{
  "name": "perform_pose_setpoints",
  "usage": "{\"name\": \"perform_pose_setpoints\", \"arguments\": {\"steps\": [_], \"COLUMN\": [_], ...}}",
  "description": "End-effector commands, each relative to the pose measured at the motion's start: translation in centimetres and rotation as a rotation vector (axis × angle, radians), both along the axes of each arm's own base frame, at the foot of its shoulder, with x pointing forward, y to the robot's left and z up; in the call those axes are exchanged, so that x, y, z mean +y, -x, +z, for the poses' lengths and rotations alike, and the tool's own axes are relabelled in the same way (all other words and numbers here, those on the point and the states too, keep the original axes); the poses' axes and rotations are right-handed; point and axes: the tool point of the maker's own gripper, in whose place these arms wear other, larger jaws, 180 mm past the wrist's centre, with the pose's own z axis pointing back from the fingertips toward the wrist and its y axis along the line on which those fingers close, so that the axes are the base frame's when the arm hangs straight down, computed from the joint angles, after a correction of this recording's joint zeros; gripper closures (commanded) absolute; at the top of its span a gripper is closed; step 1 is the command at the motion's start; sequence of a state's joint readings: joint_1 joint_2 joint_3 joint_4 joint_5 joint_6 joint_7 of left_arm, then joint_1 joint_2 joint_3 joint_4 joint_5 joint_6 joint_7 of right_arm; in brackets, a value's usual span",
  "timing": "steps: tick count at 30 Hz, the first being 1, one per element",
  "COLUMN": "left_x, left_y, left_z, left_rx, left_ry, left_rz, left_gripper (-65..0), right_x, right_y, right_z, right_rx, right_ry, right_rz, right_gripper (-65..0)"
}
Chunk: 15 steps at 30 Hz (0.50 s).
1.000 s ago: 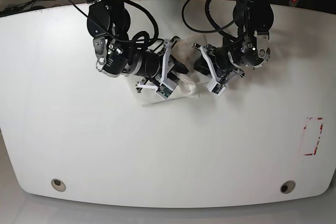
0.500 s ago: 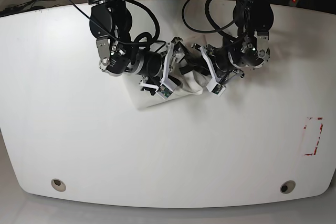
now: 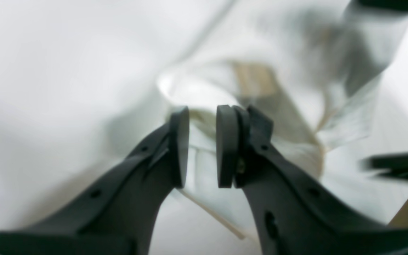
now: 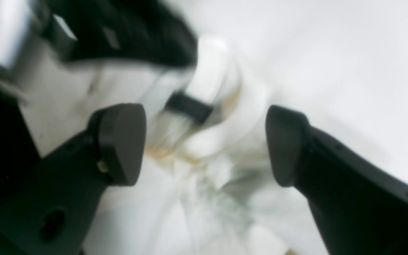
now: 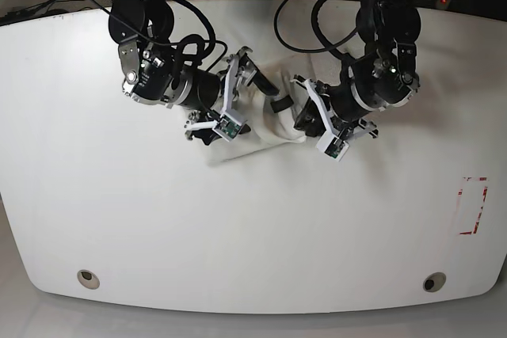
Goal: Fold the T-shirt properly
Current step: 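Release the folded bundle and regrasp its edges with both grippers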
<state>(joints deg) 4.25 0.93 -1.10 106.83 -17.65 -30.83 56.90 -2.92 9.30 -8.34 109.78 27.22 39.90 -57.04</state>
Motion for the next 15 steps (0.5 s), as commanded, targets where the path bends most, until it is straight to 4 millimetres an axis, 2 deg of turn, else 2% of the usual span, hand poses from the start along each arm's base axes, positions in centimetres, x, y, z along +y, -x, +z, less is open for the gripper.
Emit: {"name": "perform_pose_setpoints", "arguments": {"steps": [1,5,7,11,15], "left_x": [2.5,6.6,8.0,7.4,6.7], "left_y": [-0.3,0.3,1.0,2.5,3.0], "left_z": [1.8,0.8,0.0,-1.4,-2.6], "left_rx": [-0.072,-0.049,-0.027,-0.02,-0.015], "left_ry": [-0.035,-0.122,-0.16,-0.169,-0.122], "left_rz": [0.03,0.072,0.073,-0.027,-0.051], "left_gripper": [-11.4,-11.4,-11.4,-11.4,-11.4], "right_x": [-0.2,-0.5,-0.8,-1.4,0.7], "right_y": [0.1,0.2,0.1,-0.5,0.3], "right_z": [0.6,0.4,0.2,-0.4,-1.9], "right_rx": [-0.02,-0.019,-0.019,-0.051,-0.073], "right_ry": [-0.016,-0.006,0.008,0.081,0.151], "right_rz": [0.007,0.007,0.006,-0.016,0.05], "right_gripper": [-50.9,-50.9,-50.9,-50.9,-50.9]}}
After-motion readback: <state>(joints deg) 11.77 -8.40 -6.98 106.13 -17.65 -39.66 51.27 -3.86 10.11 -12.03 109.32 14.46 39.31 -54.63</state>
